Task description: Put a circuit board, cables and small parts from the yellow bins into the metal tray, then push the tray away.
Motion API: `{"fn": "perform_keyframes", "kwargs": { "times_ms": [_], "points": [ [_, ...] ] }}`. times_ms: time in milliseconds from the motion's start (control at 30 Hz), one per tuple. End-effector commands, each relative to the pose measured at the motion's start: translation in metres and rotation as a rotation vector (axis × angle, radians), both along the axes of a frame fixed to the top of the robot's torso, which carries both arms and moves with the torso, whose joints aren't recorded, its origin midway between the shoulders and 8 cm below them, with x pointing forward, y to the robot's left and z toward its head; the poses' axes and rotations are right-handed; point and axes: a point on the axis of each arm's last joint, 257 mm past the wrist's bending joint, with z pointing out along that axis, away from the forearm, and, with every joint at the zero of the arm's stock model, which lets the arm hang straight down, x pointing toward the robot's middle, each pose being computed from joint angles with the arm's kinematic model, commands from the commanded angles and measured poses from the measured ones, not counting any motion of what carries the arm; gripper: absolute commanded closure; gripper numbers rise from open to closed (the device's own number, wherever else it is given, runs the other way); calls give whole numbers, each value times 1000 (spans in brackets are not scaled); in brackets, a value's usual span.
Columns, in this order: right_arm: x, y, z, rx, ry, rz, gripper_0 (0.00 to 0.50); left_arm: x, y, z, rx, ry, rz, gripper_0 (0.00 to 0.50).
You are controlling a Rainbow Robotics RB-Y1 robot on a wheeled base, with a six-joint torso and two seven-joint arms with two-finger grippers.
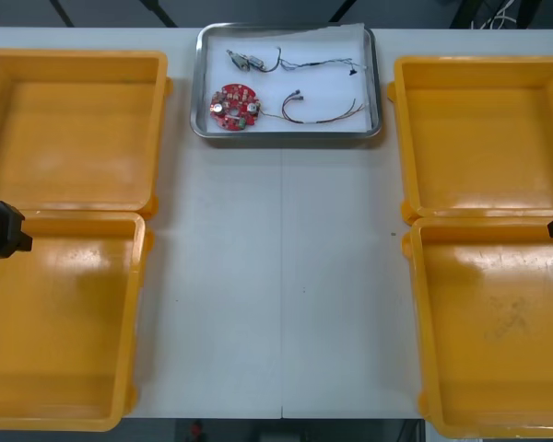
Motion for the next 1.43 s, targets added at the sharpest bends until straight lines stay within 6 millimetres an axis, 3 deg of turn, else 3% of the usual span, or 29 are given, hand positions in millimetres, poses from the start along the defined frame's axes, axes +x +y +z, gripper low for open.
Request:
{"fn": "perform_keyframes", "kwargs": {
  "times_ms": [33, 1433],
  "points": [
    [-1, -12, 15, -25, -31, -35, 0, 0, -6, 0, 27, -8, -84, 0],
    [-1, -12, 15, -25, -31, -35, 0, 0, -6, 0, 27, -8, -84, 0]
  ]
}}
